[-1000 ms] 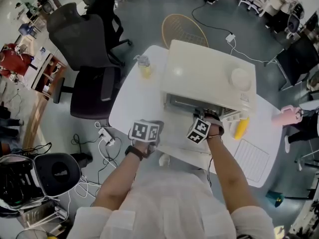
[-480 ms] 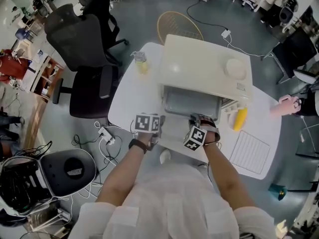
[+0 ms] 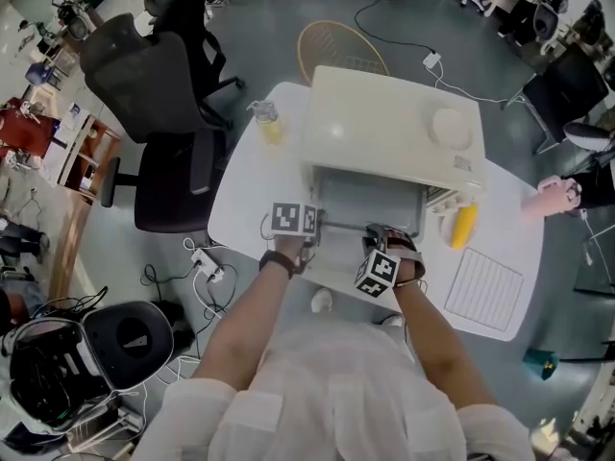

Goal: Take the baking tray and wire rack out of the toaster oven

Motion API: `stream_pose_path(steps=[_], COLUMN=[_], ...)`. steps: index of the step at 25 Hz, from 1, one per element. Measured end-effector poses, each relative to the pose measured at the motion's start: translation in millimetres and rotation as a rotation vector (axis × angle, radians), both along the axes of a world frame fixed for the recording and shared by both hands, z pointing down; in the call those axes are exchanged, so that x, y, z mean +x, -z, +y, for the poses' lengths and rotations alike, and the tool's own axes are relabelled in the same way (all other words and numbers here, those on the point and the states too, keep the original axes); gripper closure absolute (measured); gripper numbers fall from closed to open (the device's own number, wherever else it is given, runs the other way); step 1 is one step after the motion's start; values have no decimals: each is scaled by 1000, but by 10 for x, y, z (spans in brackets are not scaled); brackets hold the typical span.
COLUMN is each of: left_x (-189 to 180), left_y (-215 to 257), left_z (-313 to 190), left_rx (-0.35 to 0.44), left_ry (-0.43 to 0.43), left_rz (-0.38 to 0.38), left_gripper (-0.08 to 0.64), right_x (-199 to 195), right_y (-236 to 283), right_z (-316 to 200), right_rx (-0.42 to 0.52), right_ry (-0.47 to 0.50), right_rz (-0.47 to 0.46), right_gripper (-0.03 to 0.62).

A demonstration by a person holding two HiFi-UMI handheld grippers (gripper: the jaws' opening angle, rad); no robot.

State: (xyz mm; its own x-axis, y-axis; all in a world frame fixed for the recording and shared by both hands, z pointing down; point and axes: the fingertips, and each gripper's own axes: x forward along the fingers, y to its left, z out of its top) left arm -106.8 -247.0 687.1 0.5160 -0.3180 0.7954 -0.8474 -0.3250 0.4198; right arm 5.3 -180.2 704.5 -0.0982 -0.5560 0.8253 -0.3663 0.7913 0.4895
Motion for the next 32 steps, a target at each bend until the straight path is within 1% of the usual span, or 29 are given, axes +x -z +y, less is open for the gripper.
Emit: stream_pose_path(steps=[7, 10, 16, 20, 25, 29, 32], left_x=[80, 83, 128, 93, 84, 62, 60], left_y=[-120, -168, -173, -195, -211, -244, -265], left_z=[-257, -304, -321, -237, -219, -164, -172], left_rx=[15, 16, 3, -65, -101, -122, -122], left_ry=[-67, -90, -83, -37, 14, 40, 53], left_rz=[-94, -123, -98, -45, -39, -39, -41], left_gripper=[410, 432, 459, 489, 497, 500, 502], right_x=[-4, -20, -32, -30, -12, 98, 263], right_y=[7, 13, 11, -27, -40, -39, -1], right_z=[19, 11, 24, 104, 124, 240, 268], right_rx=[-11, -16, -35, -72, -90, -136, -173], right_ry=[-4, -7, -2, 8, -5, -51, -132], right_rz=[-17, -20, -27, -43, -69, -95, -152], right_gripper=[506, 505, 505, 501, 492, 475, 469])
